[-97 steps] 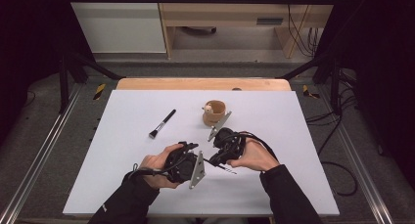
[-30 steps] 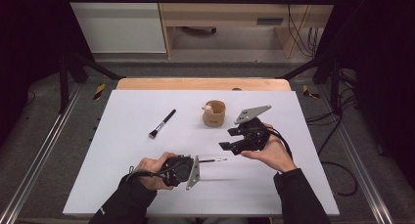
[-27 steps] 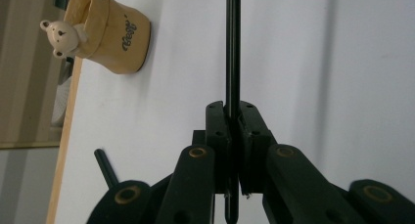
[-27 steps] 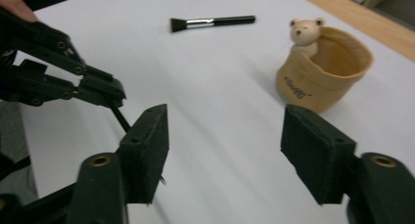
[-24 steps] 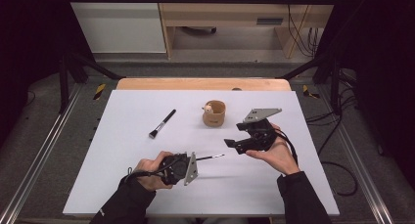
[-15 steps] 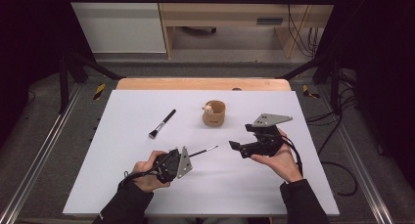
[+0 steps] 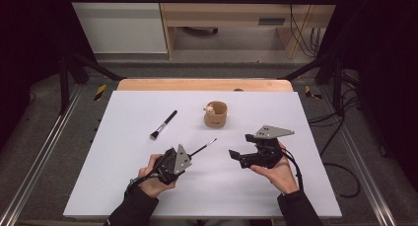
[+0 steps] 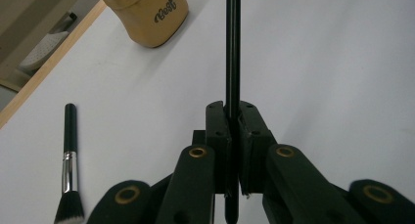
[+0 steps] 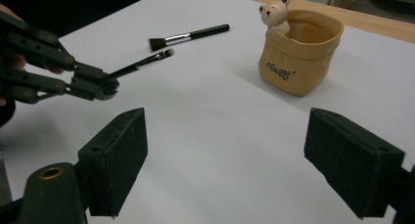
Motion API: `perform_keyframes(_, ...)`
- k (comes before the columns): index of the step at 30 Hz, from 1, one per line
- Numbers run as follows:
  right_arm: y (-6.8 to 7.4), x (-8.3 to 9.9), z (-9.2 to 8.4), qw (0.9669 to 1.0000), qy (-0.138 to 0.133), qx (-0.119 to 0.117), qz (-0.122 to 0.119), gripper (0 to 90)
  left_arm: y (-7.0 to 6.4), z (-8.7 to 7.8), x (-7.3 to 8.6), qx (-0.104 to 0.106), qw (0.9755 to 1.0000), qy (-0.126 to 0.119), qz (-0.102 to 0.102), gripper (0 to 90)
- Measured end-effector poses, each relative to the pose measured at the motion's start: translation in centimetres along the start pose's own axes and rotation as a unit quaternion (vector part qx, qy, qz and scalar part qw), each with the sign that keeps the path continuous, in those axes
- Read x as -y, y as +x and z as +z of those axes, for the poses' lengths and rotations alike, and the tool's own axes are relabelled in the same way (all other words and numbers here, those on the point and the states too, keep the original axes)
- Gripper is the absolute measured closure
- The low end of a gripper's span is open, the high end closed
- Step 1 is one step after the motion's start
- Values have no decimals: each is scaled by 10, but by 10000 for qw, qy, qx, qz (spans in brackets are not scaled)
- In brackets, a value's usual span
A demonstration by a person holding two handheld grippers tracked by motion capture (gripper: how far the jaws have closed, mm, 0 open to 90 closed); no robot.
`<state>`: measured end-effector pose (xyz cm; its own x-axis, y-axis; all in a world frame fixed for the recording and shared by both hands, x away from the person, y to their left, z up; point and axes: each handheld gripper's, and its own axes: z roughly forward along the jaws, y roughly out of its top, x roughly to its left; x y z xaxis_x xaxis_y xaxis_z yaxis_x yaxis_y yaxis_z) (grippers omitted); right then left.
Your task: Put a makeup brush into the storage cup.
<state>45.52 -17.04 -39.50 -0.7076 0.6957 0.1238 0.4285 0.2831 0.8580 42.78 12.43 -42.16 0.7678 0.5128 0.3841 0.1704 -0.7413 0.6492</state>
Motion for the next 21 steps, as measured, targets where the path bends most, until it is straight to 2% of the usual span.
perform_keyframes(2, 1, 0, 2, 9999, -64, -45, 70, 168, -1, 0, -1, -28, 10000, -24, -50, 848)
perform_keyframes(8, 6, 1, 4, 9996, -200, -95, 170, 171, -3, 1, -1, -47, 9987, -191, -474, 849)
perform_keyframes(11, 9, 1, 4, 9991, -298, -145, 250, 181, -5, 4, 0, -77, 9978, -181, -629, 848)
perform_keyframes(14, 12, 2, 5, 9984, -419, -196, 340, 193, -8, 5, 0, -86, 9963, -239, -816, 849)
perform_keyframes(17, 15, 2, 10, 9978, -456, -240, 407, 196, -10, 4, -1, -142, 9952, -315, -919, 848)
perform_keyframes(21, 21, 1, 17, 9974, -489, -248, 465, 198, -10, 3, -1, -137, 9917, -435, -1204, 848)
